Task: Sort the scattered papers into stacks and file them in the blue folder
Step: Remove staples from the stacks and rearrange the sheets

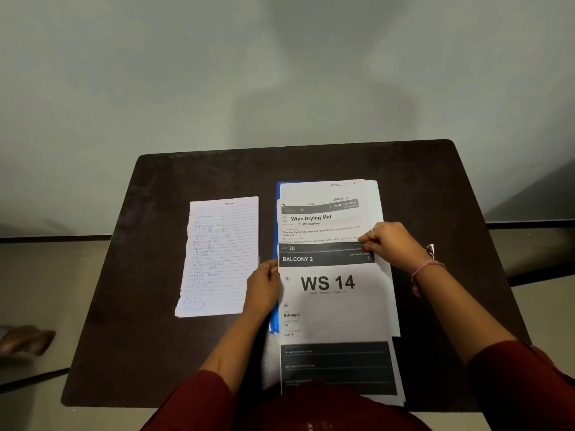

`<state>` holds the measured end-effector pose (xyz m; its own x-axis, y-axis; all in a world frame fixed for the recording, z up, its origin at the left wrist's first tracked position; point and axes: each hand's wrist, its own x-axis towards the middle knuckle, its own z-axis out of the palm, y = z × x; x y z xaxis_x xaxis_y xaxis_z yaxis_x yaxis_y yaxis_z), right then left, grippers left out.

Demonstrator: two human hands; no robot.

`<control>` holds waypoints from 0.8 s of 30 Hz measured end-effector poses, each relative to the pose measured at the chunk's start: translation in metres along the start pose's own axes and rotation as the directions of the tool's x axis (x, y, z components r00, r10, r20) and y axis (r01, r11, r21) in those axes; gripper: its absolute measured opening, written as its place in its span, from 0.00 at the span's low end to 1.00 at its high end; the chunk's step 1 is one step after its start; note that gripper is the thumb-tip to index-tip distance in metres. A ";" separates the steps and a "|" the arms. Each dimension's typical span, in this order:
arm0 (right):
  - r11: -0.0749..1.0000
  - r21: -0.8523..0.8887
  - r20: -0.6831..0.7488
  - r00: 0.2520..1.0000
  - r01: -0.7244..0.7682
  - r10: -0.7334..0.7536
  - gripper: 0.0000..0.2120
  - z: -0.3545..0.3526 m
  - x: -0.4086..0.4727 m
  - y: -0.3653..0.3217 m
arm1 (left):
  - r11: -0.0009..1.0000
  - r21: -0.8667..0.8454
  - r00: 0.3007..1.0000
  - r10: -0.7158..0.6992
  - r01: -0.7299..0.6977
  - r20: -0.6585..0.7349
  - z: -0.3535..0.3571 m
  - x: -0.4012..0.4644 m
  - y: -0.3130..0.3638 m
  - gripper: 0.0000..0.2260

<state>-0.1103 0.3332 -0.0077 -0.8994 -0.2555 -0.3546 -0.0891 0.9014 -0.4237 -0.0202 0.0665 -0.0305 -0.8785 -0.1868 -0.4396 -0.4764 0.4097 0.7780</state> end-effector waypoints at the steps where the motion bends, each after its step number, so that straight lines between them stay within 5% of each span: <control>1: 1.000 0.006 -0.016 1.000 -0.015 0.015 0.13 0.001 -0.001 0.001 | 0.999 0.033 1.000 0.024 -0.024 -0.004 0.000 -0.002 0.002 0.16; 5: 0.999 -0.052 -0.045 0.999 -0.012 0.010 0.13 0.003 -0.014 0.000 | 0.956 0.225 0.974 0.213 -0.190 -0.082 0.000 -0.013 0.009 0.22; 9: 0.994 -0.096 -0.059 0.997 0.045 -0.050 0.12 0.004 -0.035 -0.003 | 0.830 0.418 0.916 0.402 -0.369 0.011 0.003 -0.018 0.016 0.25; 12: 0.977 0.187 -0.053 0.994 0.106 -0.098 0.09 0.005 -0.052 -0.002 | 0.641 0.578 0.837 0.528 -0.505 0.145 0.010 -0.018 0.020 0.28; 14: 0.896 0.444 0.113 0.989 0.032 -0.091 0.09 -0.001 -0.064 -0.002 | 0.528 0.639 0.792 0.567 -0.560 0.226 0.015 -0.017 0.021 0.30; 16: 0.779 0.625 0.235 0.965 -0.061 -0.114 0.07 -0.009 -0.072 -0.004 | 0.477 0.663 0.785 0.547 -0.578 0.291 0.019 -0.020 0.023 0.29; 19: 0.674 0.733 0.162 0.986 -0.091 -0.043 0.12 -0.010 -0.066 -0.006 | 0.458 0.664 0.785 0.519 -0.591 0.340 0.020 -0.021 0.023 0.26; 21: 0.757 0.651 0.028 0.998 -0.059 0.054 0.10 -0.003 -0.048 -0.003 | 0.443 0.652 0.762 0.544 -0.616 0.351 0.019 -0.024 0.021 0.25; 24: 0.984 0.157 -0.046 0.995 -0.082 0.090 0.11 0.007 -0.016 0.003 | 0.438 0.649 0.757 0.548 -0.622 0.356 0.017 -0.026 0.020 0.25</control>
<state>-0.0935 0.3372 -0.0090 -0.9223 -0.1570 -0.3530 0.0534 0.8531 -0.5190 -0.0065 0.0944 -0.0112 -0.9139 0.4007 -0.0657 0.3604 0.8750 0.3231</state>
